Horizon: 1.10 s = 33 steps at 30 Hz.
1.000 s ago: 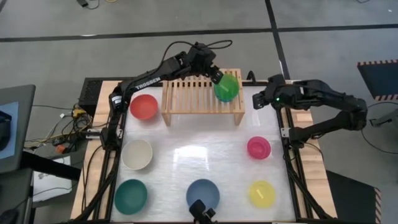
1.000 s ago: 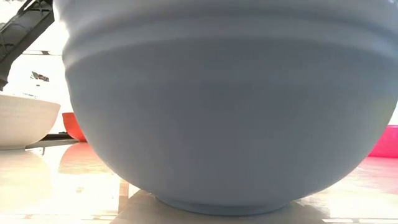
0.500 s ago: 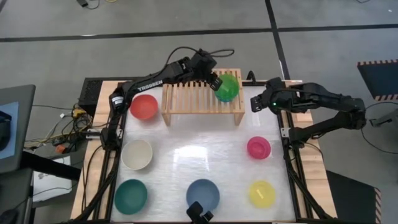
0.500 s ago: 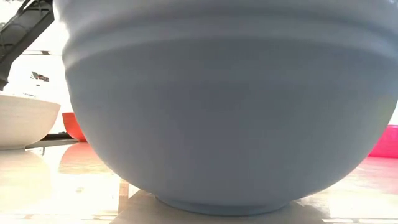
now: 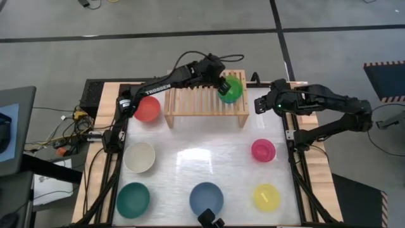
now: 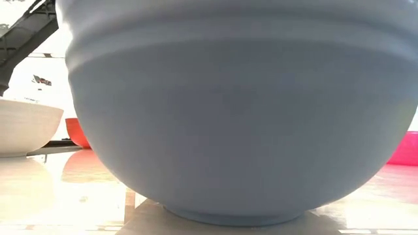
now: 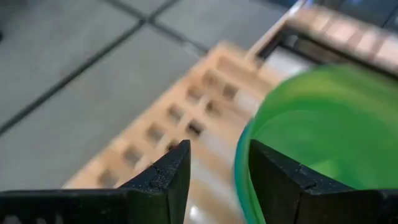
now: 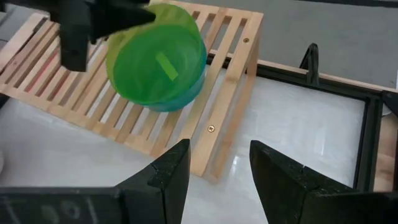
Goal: Place and stack bowls onto a shelf
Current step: Stack the small green transparent bowl on top of the small blue transparent bowl on the shelf, then stack the small red transparent bowl on top of the small green transparent bowl on the shelf
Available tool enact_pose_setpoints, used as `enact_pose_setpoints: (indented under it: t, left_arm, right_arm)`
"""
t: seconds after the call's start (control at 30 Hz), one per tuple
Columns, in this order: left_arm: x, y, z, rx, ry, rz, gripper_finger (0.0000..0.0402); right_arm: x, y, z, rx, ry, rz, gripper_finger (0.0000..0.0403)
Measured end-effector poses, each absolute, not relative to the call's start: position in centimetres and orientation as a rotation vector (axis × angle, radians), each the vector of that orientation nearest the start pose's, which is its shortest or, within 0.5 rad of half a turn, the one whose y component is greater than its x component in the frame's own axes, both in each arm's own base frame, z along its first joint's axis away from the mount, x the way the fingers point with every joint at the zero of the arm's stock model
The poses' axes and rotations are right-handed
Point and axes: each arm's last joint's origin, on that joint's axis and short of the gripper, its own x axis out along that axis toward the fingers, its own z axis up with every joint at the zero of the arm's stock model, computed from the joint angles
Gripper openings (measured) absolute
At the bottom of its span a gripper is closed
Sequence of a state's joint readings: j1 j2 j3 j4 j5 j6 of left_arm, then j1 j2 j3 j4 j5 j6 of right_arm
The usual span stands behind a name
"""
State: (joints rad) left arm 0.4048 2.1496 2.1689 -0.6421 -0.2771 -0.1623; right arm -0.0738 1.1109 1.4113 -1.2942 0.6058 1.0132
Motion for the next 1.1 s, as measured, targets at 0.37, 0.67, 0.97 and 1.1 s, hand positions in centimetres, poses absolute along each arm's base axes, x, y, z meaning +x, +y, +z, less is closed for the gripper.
enact_pose_setpoints:
  t: [0.37,0.67,0.97,1.1]
  left_arm:
    - [43.8,19.4,35.1,-0.196,0.533,0.704,0.0143]
    - [41.1,16.7,41.4,-0.225,0.412,0.547,0.0143]
    - [41.0,12.3,41.9,-0.175,0.503,0.451,0.0142]
    - [41.7,10.3,42.3,-0.133,0.466,0.397,0.0135]
  right_arm:
    - [16.7,-2.9,39.3,0.63,0.563,-1.036,0.0192]
    - [16.9,-2.4,35.1,0.684,0.806,-1.029,0.0192]
    - [16.5,0.2,26.0,0.801,1.14,-0.992,0.0192]
    - [16.1,0.6,22.1,0.827,1.2,-0.975,0.0192]
